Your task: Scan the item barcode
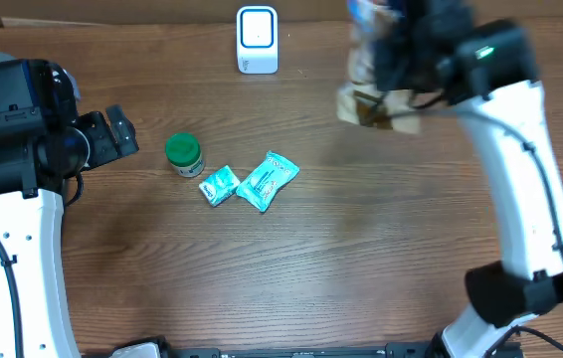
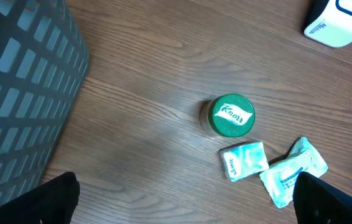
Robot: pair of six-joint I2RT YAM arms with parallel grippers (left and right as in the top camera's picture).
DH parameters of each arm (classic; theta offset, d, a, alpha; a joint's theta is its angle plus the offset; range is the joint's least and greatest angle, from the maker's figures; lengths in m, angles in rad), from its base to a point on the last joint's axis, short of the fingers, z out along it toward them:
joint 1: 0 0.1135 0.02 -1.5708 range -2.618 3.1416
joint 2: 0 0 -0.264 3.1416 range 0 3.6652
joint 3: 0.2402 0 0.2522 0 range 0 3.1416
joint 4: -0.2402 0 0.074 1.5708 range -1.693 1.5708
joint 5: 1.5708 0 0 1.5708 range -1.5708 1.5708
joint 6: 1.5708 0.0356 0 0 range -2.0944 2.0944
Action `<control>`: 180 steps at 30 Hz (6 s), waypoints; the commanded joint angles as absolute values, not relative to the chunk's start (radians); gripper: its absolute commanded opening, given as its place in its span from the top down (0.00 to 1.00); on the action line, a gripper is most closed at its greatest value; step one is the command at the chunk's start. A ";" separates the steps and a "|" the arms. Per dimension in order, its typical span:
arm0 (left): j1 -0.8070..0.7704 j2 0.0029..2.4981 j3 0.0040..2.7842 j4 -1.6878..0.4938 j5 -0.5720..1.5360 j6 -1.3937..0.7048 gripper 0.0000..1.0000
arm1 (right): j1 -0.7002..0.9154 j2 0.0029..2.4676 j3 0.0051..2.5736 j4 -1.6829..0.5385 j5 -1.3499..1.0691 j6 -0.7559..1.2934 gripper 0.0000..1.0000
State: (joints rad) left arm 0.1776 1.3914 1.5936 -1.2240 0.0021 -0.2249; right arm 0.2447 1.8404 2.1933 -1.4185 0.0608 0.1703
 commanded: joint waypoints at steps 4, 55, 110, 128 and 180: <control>0.183 1.374 1.599 -1.223 -0.010 -0.202 0.00 | -0.104 1.859 1.951 -1.398 -0.212 0.307 0.96; 0.183 1.374 1.599 -1.223 -0.010 -0.202 0.00 | 0.380 1.887 1.628 -0.916 -0.242 0.581 0.46; 0.183 1.374 1.599 -1.223 -0.010 -0.202 0.00 | 0.280 2.090 1.611 -1.264 -0.373 0.339 0.44; 0.183 1.374 1.599 -1.223 -0.010 -0.202 0.00 | 0.273 2.078 1.443 -1.002 -0.403 0.339 0.96; 0.183 1.374 1.599 -1.223 -0.010 -0.202 0.00 | 0.632 2.127 2.003 -1.468 0.144 0.636 0.32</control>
